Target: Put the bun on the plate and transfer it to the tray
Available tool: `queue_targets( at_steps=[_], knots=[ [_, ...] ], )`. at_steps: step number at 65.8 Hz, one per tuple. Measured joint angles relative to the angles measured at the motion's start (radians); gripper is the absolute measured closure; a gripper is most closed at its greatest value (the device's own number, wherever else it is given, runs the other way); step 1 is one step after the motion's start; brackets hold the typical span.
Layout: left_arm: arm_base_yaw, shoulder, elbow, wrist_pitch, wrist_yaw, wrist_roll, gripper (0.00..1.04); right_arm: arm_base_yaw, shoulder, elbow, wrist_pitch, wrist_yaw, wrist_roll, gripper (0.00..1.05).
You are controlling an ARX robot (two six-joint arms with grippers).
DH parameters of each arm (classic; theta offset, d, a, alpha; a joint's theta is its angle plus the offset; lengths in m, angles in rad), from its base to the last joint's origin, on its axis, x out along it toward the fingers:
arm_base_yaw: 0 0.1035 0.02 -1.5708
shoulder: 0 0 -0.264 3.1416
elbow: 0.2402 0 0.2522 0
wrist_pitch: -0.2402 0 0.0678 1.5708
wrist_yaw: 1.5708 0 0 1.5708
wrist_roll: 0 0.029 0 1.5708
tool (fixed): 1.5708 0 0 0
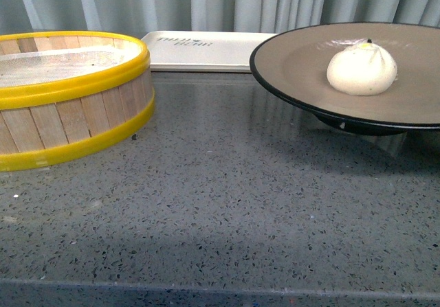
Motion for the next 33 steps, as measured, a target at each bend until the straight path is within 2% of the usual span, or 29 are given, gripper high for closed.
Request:
queue_targets(
  at_steps=[16, 33],
  knots=[
    [0.000, 0.000, 0.000, 0.000, 0.000, 0.000, 0.07, -0.059, 0.036, 0.053, 0.042, -0.004, -0.035, 1.02],
    [0.000, 0.000, 0.000, 0.000, 0.000, 0.000, 0.07, -0.100, 0.328, 0.356, 0.091, -0.031, -0.034, 1.02]
  ],
)
